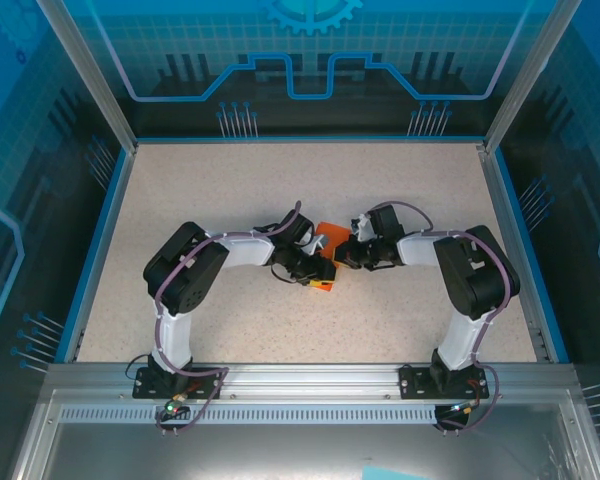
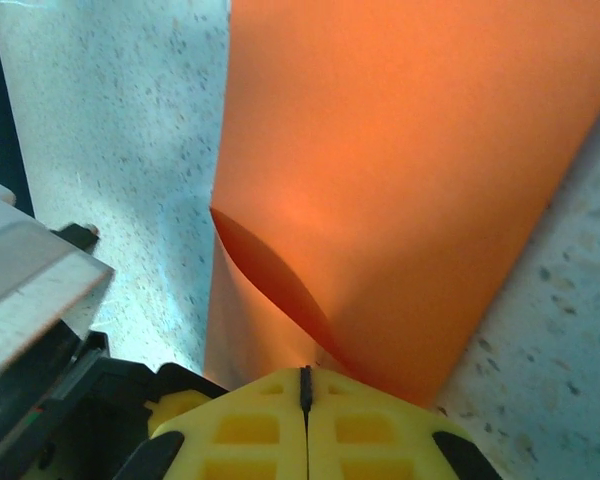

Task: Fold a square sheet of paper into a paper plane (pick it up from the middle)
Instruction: Fold the triangle a second time at the center of the table.

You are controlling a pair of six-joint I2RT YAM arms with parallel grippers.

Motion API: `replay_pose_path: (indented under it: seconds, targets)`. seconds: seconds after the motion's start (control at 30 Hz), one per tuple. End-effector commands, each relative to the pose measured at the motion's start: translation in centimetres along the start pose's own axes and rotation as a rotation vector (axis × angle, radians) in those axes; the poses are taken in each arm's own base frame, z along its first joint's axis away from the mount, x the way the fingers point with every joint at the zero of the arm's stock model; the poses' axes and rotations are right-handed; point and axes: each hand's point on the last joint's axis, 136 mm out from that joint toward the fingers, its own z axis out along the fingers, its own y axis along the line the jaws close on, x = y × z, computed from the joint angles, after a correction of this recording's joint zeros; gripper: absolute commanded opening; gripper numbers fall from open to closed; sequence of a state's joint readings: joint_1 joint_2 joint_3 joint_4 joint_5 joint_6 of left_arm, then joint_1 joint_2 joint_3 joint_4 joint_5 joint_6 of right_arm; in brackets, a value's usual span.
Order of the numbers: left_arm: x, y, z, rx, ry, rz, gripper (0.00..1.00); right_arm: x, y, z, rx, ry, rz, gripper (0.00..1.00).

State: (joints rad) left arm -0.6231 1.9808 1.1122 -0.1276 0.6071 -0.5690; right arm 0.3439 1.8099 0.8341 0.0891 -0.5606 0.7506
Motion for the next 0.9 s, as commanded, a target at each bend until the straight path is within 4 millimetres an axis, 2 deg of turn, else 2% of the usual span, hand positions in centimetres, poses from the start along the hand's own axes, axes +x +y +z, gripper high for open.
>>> replay_pose_path:
  seconds: [0.0,0.07,0.13,0.37,0.6,0.87]
  targets:
    - [0.6,2.4,0.4,-0.102,0.025,0.004,0.37,-0.8,-0.5,0.0,0.016,0.004,0.003,0.06]
    - [0.7,2.5,0.4,-0.107,0.027,0.007,0.37,-0.6,-1.1,0.3,0.031,0.015,0.008,0.06]
    - [0.6,2.4,0.4,-0.107,0.027,0.012,0.37,-1.4,-0.8,0.4,0.04,0.007,-0.01,0.06]
    - [0.1,1.3,0.1,-0.079,0.008,0.026,0.37,-1.5,-2.1,0.5,0.106,0.013,-0.037,0.06]
    - [-0.2,-0.9,-0.3,-0.016,-0.007,0.045,0.39,-1.3,-3.1,0.6,0.149,0.021,-0.062,0.06]
    - [-0.6,-3.6,-1.8,0.068,-0.05,0.041,0.39,-0.7,-4.1,0.6,0.182,0.038,-0.074,0.05]
